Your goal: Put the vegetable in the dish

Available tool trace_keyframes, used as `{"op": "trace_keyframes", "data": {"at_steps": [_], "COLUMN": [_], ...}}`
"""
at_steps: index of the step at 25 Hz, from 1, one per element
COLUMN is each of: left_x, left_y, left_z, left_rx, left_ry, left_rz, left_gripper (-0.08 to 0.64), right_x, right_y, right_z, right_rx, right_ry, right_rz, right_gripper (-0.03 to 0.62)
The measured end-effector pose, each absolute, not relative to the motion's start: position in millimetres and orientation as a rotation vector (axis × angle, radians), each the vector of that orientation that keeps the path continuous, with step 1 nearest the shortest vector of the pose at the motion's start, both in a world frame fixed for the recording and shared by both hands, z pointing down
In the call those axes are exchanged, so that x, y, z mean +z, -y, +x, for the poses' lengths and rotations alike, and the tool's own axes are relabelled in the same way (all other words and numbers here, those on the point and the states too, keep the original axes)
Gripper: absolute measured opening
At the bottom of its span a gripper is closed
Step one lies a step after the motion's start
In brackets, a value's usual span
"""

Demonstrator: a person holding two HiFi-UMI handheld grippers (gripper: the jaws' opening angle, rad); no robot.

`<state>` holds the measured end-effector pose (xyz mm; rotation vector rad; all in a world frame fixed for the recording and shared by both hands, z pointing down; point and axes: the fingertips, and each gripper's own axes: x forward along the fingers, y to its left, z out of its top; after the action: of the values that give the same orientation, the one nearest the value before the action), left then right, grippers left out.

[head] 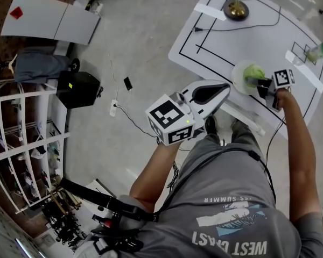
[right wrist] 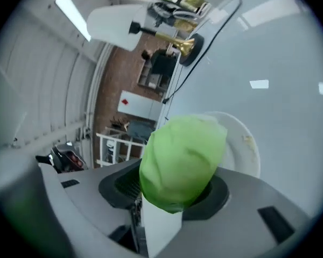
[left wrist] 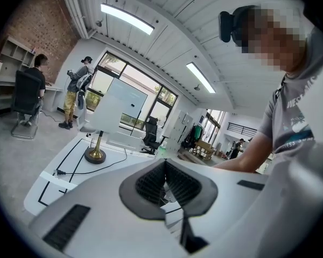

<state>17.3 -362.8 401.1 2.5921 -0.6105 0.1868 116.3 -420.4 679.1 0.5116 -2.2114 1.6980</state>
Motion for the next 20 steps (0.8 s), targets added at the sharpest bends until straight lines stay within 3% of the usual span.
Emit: {"op": "trace_keyframes", "data": {"at_steps": [12, 16, 20], "left_x": [406.6, 407.8, 406.9], "left_y": [367.2, 370.8, 373.3], "left_z": [8.8, 18.0, 22.6], "left_rx": [0.213, 0.224, 0.228], "left_ry": [0.615, 0.603, 0.588], "left_rz": [2.583, 2.579, 2.584], "left_gripper": [0.006, 0.006, 0.006], "right_x": [634.8, 631.3, 641.0], "right_y": [445.9, 442.5, 430.1], "right_z": [101.8, 88.0, 75.1], "right_rx": [2.42, 2.409, 2.187], "right_ry": [2.664, 2.671, 2.624], "right_rz": [0.385, 0.317, 0.291], "right_gripper": [0.161, 0.16, 0.153]}}
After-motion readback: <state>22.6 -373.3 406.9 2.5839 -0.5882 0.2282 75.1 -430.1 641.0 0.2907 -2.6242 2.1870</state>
